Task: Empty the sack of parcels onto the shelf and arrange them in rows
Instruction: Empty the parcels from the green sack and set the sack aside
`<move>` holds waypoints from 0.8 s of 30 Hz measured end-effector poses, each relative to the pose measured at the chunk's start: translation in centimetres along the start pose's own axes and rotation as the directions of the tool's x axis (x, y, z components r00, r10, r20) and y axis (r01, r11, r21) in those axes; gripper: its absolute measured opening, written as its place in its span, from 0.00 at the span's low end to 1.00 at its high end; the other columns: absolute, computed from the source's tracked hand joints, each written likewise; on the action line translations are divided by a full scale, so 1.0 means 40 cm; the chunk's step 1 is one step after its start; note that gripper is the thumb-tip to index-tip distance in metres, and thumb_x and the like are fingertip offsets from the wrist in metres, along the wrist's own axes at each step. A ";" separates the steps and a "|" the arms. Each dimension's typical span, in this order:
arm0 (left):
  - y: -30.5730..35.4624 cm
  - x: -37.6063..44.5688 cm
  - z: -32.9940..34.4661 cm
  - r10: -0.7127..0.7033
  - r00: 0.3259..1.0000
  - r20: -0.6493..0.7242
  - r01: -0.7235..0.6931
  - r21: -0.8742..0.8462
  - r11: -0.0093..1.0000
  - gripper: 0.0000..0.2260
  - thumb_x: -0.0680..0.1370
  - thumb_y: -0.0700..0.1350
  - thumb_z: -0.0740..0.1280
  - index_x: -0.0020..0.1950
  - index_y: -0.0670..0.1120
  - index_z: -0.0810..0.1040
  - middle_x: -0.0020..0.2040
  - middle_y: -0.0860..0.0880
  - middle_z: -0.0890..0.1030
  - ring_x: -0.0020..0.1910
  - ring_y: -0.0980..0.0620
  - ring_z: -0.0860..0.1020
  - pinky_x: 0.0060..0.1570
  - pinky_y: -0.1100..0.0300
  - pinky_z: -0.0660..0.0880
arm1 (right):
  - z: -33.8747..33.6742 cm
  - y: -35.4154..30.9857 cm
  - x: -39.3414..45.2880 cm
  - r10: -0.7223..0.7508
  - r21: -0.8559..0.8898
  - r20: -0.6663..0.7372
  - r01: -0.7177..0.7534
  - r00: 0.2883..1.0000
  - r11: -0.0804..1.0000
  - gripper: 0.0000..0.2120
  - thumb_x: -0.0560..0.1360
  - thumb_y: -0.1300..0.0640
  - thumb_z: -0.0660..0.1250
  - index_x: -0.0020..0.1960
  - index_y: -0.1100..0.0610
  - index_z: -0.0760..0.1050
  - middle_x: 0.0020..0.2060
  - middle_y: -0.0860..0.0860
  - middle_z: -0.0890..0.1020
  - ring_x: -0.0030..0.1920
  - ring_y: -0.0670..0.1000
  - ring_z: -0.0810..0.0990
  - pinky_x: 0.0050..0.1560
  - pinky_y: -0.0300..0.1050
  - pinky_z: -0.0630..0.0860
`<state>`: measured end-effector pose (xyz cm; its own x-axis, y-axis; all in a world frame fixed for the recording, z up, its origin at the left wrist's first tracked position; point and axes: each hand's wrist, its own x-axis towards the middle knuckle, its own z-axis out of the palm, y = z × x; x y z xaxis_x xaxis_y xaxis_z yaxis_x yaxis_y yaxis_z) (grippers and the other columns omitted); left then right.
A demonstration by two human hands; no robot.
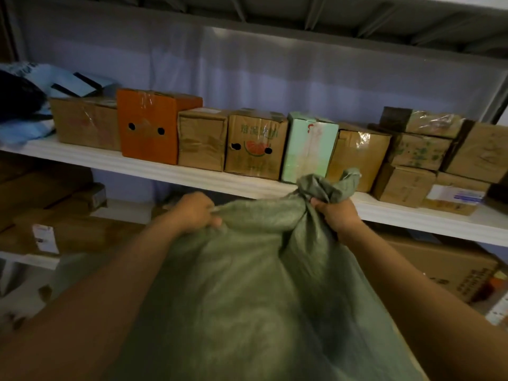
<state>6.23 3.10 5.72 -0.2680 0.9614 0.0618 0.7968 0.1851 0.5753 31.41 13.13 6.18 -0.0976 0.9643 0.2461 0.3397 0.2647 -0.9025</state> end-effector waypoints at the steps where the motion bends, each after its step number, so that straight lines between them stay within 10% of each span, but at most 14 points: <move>1: -0.012 0.002 0.002 -0.030 0.999 0.023 0.030 0.007 1.000 0.07 0.75 0.45 0.69 0.45 0.41 0.79 0.46 0.42 0.80 0.48 0.44 0.78 0.51 0.53 0.74 | 0.007 0.014 -0.009 -0.003 -0.012 0.008 0.003 1.000 1.000 0.20 0.77 0.60 0.66 0.67 0.58 0.70 0.58 0.53 0.76 0.59 0.52 0.73 0.61 0.43 0.67; 8: 0.117 0.034 -0.139 0.006 0.860 -0.511 -0.227 -0.372 0.900 0.05 0.76 0.42 0.67 0.43 0.41 0.79 0.42 0.44 0.79 0.43 0.47 0.77 0.49 0.55 0.74 | 0.032 -0.110 0.002 -0.026 0.278 -0.112 0.057 0.993 0.959 0.16 0.77 0.60 0.66 0.64 0.58 0.72 0.56 0.52 0.77 0.56 0.51 0.75 0.61 0.45 0.70; 10: 0.112 0.021 -0.108 0.031 0.885 -0.465 -0.217 -0.351 0.911 0.06 0.77 0.43 0.66 0.40 0.45 0.77 0.39 0.48 0.77 0.39 0.52 0.74 0.43 0.57 0.71 | 0.032 -0.095 -0.004 -0.038 0.216 -0.085 0.056 0.996 0.975 0.15 0.76 0.60 0.67 0.63 0.58 0.73 0.55 0.52 0.77 0.58 0.52 0.76 0.62 0.47 0.71; 14: 0.041 0.005 -0.016 -0.041 0.997 0.066 0.038 0.036 0.999 0.10 0.76 0.47 0.67 0.50 0.41 0.79 0.51 0.42 0.80 0.50 0.44 0.77 0.52 0.52 0.74 | 0.050 -0.012 -0.026 0.093 0.013 0.057 -0.094 0.994 0.995 0.19 0.77 0.60 0.66 0.67 0.59 0.70 0.59 0.54 0.77 0.60 0.56 0.75 0.61 0.46 0.70; 20: 0.144 0.028 -0.139 -0.067 0.917 -0.392 -0.119 -0.432 0.894 0.09 0.77 0.42 0.66 0.53 0.39 0.80 0.48 0.43 0.80 0.49 0.46 0.77 0.51 0.55 0.73 | 0.035 -0.118 -0.002 0.090 0.371 -0.023 -0.075 0.996 0.926 0.17 0.77 0.59 0.66 0.65 0.58 0.71 0.54 0.53 0.80 0.55 0.53 0.79 0.59 0.47 0.73; 24: 0.193 0.024 -0.071 -0.004 0.952 -0.305 -0.130 -0.417 0.899 0.07 0.76 0.40 0.67 0.50 0.39 0.81 0.46 0.42 0.81 0.48 0.45 0.78 0.50 0.55 0.75 | 0.082 -0.125 -0.070 -0.015 0.464 0.345 -0.157 0.938 0.872 0.12 0.76 0.56 0.66 0.59 0.55 0.76 0.50 0.51 0.84 0.50 0.50 0.83 0.57 0.49 0.78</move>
<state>10.57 4.88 12.53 -0.4233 0.8529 0.3057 0.5255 -0.0437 0.8497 26.91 9.09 8.84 -0.4195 0.8995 0.1220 -0.1225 0.0771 -0.9895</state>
